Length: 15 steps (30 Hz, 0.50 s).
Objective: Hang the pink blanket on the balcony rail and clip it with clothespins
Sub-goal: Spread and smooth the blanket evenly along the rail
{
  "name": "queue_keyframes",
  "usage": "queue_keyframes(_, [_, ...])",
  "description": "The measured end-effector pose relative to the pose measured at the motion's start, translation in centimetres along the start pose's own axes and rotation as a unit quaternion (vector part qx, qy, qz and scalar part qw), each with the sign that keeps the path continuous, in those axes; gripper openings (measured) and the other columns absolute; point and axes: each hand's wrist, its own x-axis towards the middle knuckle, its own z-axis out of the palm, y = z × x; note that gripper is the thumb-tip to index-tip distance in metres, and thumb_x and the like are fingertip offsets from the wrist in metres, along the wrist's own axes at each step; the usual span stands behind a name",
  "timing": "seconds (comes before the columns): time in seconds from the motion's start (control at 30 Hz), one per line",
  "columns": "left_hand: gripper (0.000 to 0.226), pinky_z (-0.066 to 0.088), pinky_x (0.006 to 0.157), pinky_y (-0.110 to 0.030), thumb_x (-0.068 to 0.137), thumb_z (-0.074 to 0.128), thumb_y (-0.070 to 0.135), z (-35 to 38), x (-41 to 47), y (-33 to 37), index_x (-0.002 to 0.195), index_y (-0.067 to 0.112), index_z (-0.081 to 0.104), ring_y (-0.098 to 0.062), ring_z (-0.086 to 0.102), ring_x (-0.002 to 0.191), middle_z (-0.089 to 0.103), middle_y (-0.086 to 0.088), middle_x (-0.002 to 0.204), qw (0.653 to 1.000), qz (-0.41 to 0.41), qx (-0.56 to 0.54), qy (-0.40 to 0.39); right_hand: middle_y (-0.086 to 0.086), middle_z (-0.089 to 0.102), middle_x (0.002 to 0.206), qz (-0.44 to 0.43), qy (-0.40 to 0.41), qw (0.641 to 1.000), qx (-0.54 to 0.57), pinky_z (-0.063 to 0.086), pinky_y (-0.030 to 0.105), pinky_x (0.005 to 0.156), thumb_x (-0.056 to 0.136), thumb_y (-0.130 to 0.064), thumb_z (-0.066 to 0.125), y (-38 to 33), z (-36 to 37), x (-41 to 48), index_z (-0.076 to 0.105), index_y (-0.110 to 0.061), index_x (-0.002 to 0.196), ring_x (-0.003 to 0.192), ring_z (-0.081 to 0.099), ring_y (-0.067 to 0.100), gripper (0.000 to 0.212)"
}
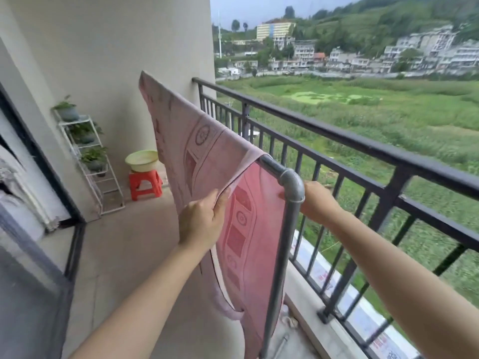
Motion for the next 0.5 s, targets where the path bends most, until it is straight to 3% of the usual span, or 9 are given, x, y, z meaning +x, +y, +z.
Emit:
queue_keyframes(0.1, [0.047, 0.028, 0.047, -0.030, 0.098, 0.040, 0.047, 1.1, -1.2, 0.5, 0.063, 0.016, 0.040, -0.035, 0.054, 0.053, 0.040, 0.002, 0.049, 0.999, -0.038, -0.002, -0.037, 0.017, 0.070, 0.092, 0.057, -0.045, 0.997, 0.039, 0.044, 0.033, 0.066, 0.096, -0.020, 0.050, 1.1, 1.6, -1.4, 0.066, -0.003, 0.095, 0.082, 0.062, 0.034, 0.024])
queue_keyframes(0.2, [0.036, 0.033, 0.053, -0.030, 0.097, 0.049, 0.037, 2.0, -1.1, 1.1, 0.069, 0.015, 0.049, -0.034, 0.059, 0.069, 0.051, -0.002, 0.071, 0.998, -0.042, 0.013, -0.045, 0.017, 0.070, 0.086, 0.071, -0.024, 0.991, 0.110, 0.049, 0.036, 0.070, 0.097, -0.026, 0.048, 1.2, 0.8, -2.3, 0.069, -0.003, 0.100, 0.077, 0.062, 0.028, 0.032])
queue_keyframes(0.27, [0.020, 0.041, 0.061, -0.032, 0.095, 0.051, 0.036, 2.3, -0.6, 2.0, 0.097, 0.018, 0.058, -0.030, 0.062, 0.084, 0.062, -0.001, 0.092, 0.998, -0.057, -0.001, -0.039, 0.014, 0.069, 0.083, 0.067, 0.009, 0.984, 0.167, 0.047, 0.033, 0.066, 0.096, -0.028, 0.045, 0.6, 0.0, -3.0, 0.069, -0.007, 0.097, 0.072, 0.060, 0.023, 0.032])
queue_keyframes(0.33, [0.036, 0.044, 0.067, -0.030, 0.092, 0.053, 0.039, 2.4, 0.2, 3.1, 0.125, 0.022, 0.050, -0.026, 0.064, 0.092, 0.067, 0.000, 0.108, 0.995, -0.078, -0.034, -0.044, 0.010, 0.069, 0.084, 0.050, 0.042, 0.979, 0.195, 0.052, 0.038, 0.070, 0.094, -0.030, 0.045, -0.4, -0.7, -3.5, 0.067, -0.009, 0.095, 0.077, 0.065, 0.027, 0.030])
queue_keyframes(0.43, [0.044, 0.039, 0.061, -0.026, 0.091, 0.053, 0.045, 2.1, 1.7, 4.7, 0.129, 0.025, 0.043, -0.020, 0.063, 0.081, 0.066, 0.004, 0.101, 0.995, -0.069, -0.068, -0.032, 0.007, 0.072, 0.087, 0.027, 0.076, 0.979, 0.188, 0.056, 0.046, 0.076, 0.092, -0.026, 0.055, -1.7, -1.3, -3.8, 0.068, -0.012, 0.091, 0.083, 0.067, 0.028, 0.019])
queue_keyframes(0.5, [0.037, 0.037, 0.055, -0.024, 0.090, 0.053, 0.048, 1.6, 2.9, 5.6, 0.120, 0.027, 0.048, -0.015, 0.060, 0.073, 0.064, 0.007, 0.093, 0.997, -0.045, -0.059, -0.011, 0.005, 0.072, 0.078, 0.026, 0.096, 0.976, 0.194, 0.056, 0.041, 0.070, 0.092, -0.025, 0.064, -2.5, -1.6, -3.9, 0.071, -0.019, 0.079, 0.075, 0.067, 0.024, 0.016])
